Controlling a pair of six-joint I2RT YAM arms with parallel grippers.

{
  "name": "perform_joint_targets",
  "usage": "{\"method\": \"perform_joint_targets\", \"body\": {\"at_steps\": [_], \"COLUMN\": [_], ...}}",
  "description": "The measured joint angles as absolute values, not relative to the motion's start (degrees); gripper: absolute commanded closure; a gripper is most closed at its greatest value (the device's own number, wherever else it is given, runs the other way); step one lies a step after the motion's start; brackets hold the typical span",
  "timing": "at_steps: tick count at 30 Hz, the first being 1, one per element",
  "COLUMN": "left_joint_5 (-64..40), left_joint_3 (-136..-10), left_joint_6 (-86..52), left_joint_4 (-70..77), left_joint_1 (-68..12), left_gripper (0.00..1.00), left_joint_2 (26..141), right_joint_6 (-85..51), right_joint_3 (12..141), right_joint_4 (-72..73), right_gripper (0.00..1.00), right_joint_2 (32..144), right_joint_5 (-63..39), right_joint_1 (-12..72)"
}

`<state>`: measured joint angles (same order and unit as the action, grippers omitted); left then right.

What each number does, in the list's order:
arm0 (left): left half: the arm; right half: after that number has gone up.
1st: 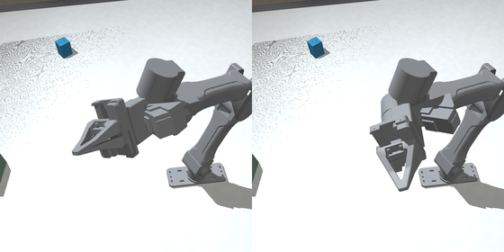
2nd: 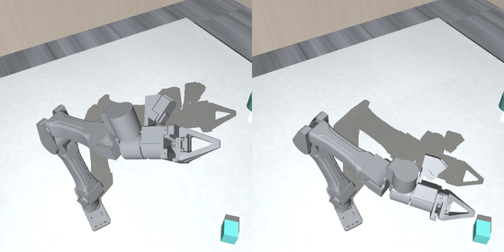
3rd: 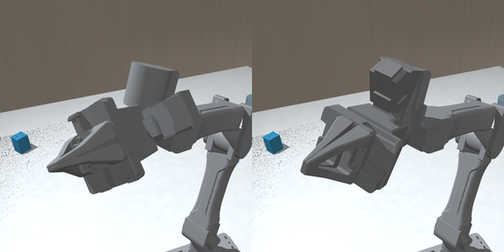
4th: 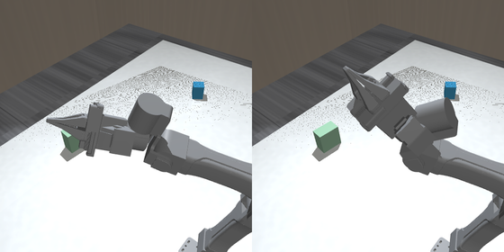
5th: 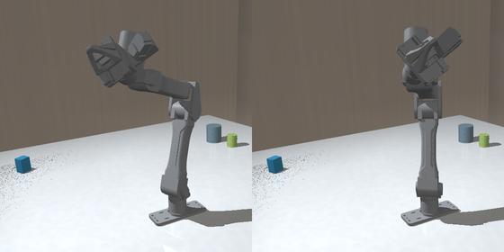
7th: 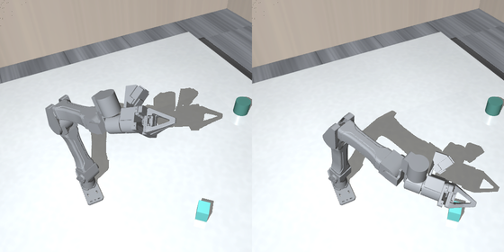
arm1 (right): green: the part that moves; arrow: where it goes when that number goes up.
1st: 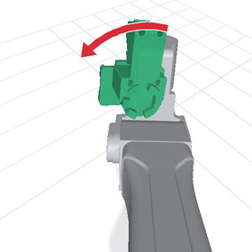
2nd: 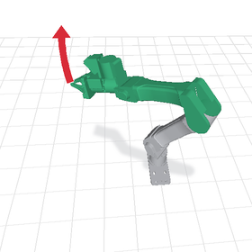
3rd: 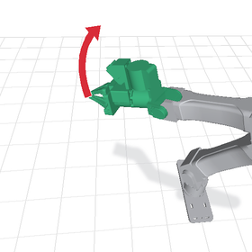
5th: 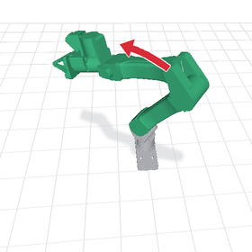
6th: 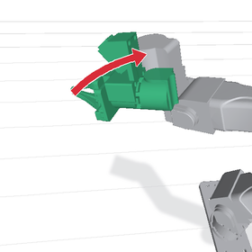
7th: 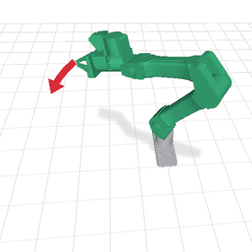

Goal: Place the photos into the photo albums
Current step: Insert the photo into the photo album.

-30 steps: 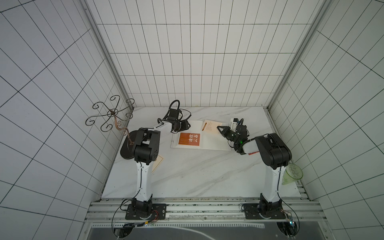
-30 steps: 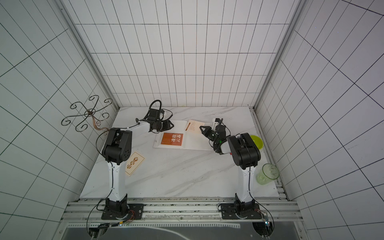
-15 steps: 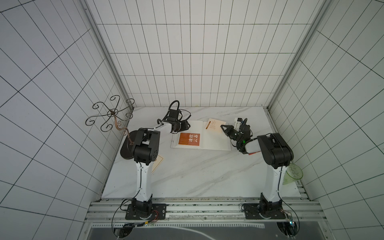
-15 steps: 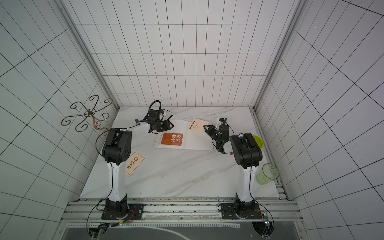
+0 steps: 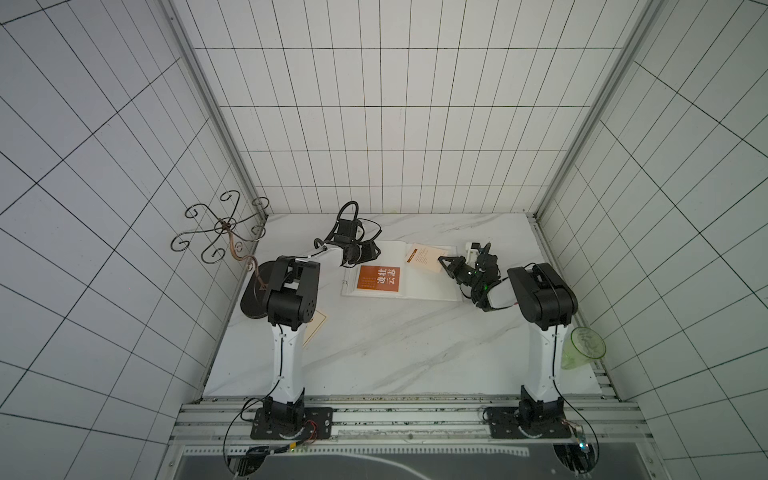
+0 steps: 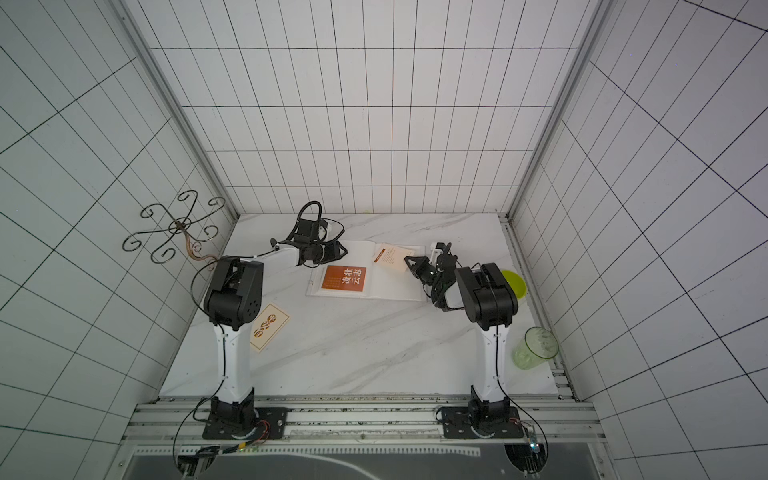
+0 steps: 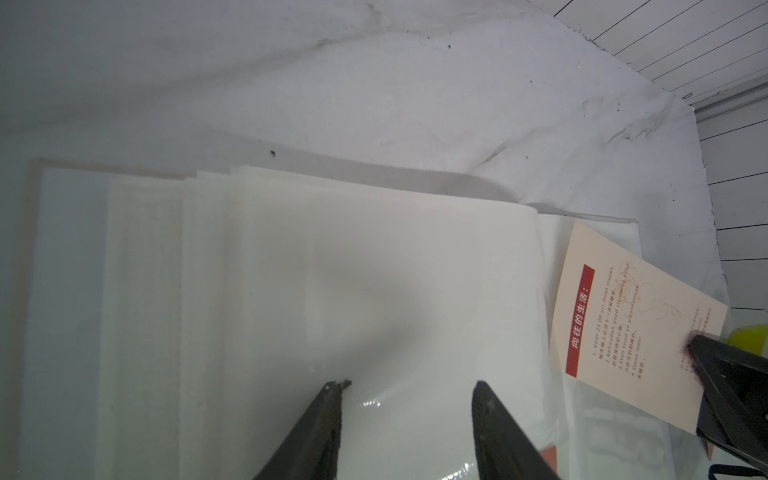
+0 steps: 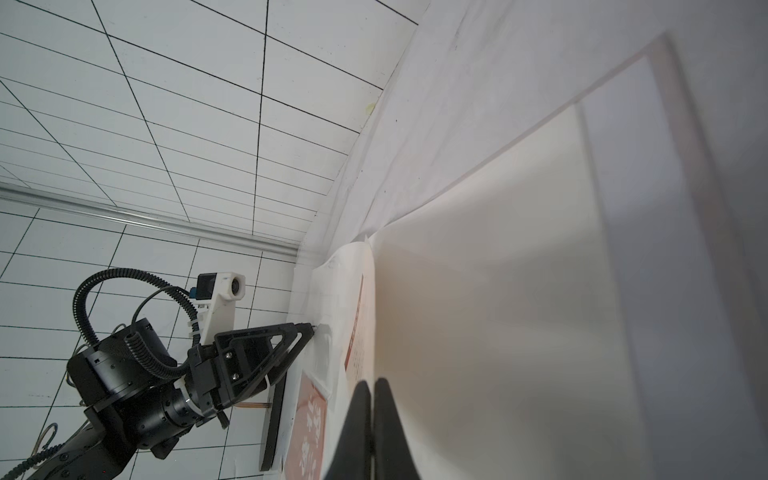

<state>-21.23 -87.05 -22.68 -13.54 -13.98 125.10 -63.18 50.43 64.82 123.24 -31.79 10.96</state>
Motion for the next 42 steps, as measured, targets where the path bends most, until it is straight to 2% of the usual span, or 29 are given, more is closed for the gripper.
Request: {"method": "perform_joint_targets", "body": {"at_steps": [13,28,37,38,42], "left_joint_5": [-21.5,-22.7,-20.1,-19.9,-19.7], "left_joint_3": [-85.8,-85.0,-84.5,-84.4,-84.4], "left_joint_6": [-23.2,-24.2,-24.2,-24.2,-24.2], "left_joint_4": [-12.6,-12.8,-14.7,-15.0,-15.0], "left_joint_1": [-13.6,-11.2,-9.0,-8.7,-8.6], "left_gripper": [0.48,0.48,0.47,0.47,0.47], "left_joint_2": [124.4,123.8,123.5,123.5,123.5], "right_joint_6": [-65.3,-62.7,-59.7,-58.9,-54.7], "right_joint_3": [54.5,67.1,73.5,74.3,78.5], "right_joint_4": [64.8,49.8,42.3,40.7,32.8], "right_gripper": [1.00,1.00,1.00,0.98,0.78], "right_joint_2": [126.3,130.8,132.9,133.1,133.3], "right_joint_5": [-37.6,-45.7,-48.8,-48.8,-48.1], "right_joint_1": [11.0,11.0,11.0,11.1,11.4]}}
